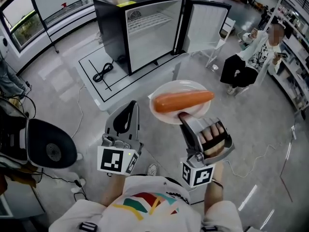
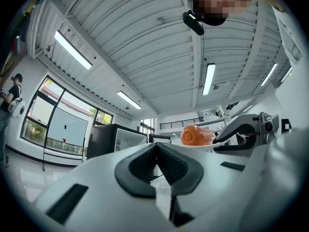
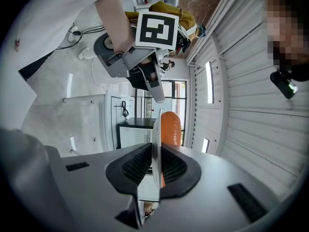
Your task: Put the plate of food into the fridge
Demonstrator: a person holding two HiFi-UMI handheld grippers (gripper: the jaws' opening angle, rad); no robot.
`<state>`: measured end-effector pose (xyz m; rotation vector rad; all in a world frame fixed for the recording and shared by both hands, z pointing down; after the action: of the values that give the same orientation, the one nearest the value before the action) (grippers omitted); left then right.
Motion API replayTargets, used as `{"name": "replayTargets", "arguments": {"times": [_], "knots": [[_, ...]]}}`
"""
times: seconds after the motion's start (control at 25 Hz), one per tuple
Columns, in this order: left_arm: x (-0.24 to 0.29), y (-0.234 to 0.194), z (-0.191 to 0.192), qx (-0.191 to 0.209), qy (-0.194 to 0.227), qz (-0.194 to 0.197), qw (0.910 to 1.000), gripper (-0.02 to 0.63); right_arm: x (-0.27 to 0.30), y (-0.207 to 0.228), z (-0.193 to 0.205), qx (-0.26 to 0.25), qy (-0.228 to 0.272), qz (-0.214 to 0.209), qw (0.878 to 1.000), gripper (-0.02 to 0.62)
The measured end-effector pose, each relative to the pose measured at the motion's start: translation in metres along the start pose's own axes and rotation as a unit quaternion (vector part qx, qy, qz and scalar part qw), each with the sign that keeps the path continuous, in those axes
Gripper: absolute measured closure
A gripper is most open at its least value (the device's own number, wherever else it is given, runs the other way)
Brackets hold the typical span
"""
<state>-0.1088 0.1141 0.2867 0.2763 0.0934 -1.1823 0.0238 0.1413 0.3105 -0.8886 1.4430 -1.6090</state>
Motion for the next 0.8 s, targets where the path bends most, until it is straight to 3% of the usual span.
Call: {"name": "replayTargets", "arguments": {"times": [0.8], "knots": [[0.076,-0.039,0.039,-0.008,-0.025,-0.003,0.9996,0.600,0.091,-0.008,0.041,0.010,0.000,-0.018,1.000,0.554]]}}
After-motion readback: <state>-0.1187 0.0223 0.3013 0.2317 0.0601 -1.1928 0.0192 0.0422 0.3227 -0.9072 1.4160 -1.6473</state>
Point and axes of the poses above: the fingertips, and each gripper's own axes: x forward along the fingers, y to its right, z out of its underside, the point moved 2 cm from there along -x, backward along the fingers, and after that the axes turned 8 degrees about x, right-handed, at the moved point
